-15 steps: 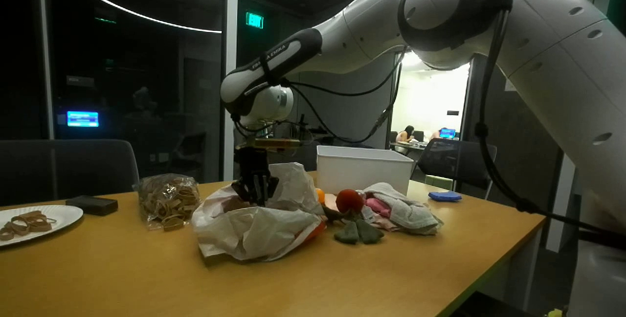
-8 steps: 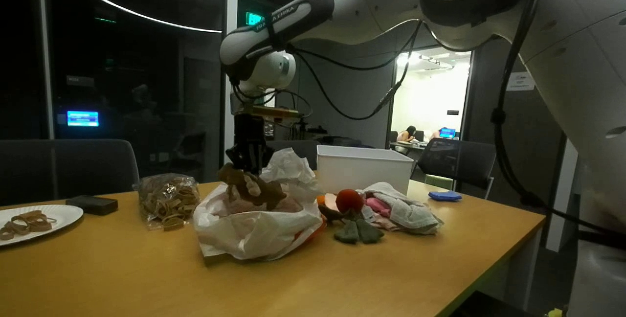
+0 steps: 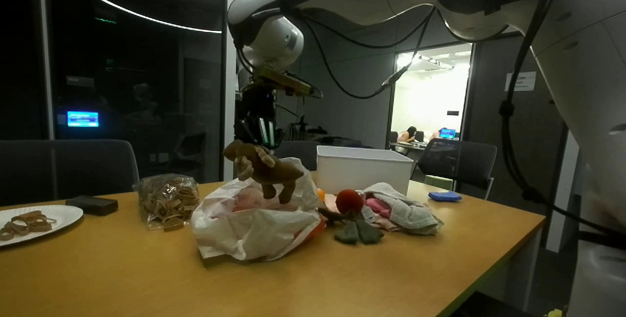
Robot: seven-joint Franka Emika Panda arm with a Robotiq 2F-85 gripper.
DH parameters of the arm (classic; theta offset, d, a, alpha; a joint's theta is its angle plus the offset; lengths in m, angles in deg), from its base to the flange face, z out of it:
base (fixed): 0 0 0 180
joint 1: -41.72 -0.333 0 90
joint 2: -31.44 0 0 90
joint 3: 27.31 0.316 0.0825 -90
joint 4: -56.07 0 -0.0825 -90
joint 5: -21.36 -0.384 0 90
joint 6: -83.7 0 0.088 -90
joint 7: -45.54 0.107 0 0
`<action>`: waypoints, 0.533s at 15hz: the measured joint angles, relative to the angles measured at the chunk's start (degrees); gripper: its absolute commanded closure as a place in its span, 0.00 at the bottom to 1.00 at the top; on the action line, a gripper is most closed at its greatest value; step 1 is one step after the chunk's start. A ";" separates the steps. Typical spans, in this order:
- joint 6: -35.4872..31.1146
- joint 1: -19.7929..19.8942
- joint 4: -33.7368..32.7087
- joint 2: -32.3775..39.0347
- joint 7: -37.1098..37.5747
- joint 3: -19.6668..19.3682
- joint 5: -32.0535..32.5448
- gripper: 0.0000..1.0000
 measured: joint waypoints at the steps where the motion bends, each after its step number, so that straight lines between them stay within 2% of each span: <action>1: 2.79 0.46 -0.37 0.10 0.67 -0.07 -1.59 0.92; 4: 2.56 0.83 -0.51 0.14 4.98 -1.36 -1.71 0.90; 8: -2.06 0.90 0.91 0.28 10.46 -4.85 5.00 0.91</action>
